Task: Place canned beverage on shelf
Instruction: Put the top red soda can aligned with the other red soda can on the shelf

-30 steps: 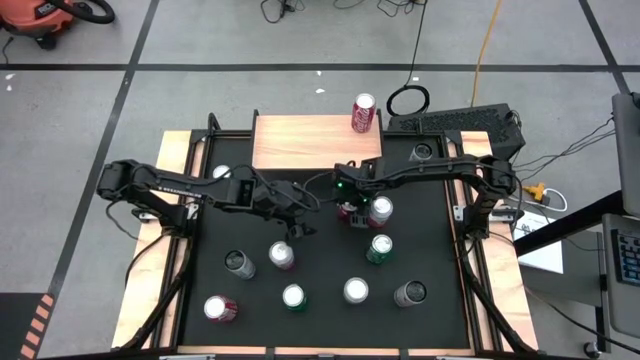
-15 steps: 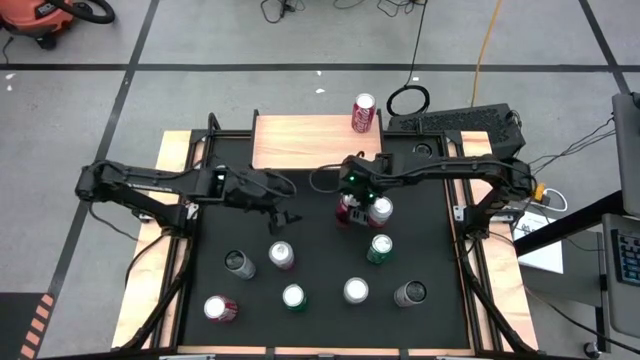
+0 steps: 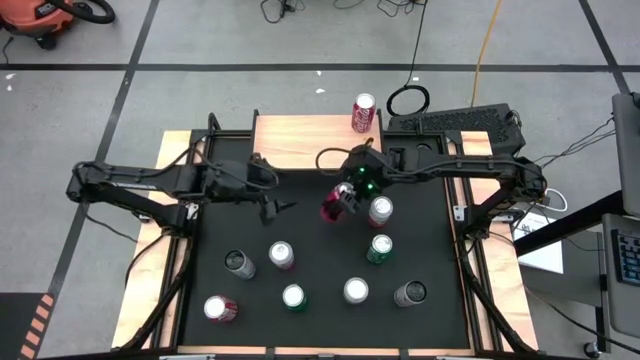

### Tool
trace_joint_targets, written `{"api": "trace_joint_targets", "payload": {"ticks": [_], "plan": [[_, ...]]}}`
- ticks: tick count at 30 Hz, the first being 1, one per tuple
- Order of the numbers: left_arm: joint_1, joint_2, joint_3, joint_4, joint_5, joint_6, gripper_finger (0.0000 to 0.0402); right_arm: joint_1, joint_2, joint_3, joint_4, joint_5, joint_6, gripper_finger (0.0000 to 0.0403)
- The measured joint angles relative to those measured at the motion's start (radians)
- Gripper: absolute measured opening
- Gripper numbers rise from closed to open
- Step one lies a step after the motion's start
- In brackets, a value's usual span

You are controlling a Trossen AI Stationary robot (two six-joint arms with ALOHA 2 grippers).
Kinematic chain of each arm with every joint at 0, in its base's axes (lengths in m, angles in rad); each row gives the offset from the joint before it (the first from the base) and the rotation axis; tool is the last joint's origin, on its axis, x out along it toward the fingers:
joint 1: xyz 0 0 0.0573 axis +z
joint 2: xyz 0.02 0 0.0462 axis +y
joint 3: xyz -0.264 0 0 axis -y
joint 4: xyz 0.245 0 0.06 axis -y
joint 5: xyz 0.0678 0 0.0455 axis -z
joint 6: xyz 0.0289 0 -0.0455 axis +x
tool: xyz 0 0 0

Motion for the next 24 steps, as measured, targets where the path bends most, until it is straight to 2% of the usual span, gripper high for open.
{"api": "trace_joint_targets", "payload": {"ticks": [12,16,24], "plan": [[-0.002,-0.004,0.000,0.118,0.045,0.046,0.0389,0.001,0.000,0.001,0.110,-0.001,0.138,0.0267],[-0.008,-0.004,0.000,0.147,0.048,0.077,0.0389,0.002,0.000,0.001,0.161,-0.036,0.166,0.0267],[-0.041,-0.004,0.000,0.152,0.047,0.019,0.0398,0.002,0.000,0.001,0.201,-0.053,0.183,0.0267]]}}
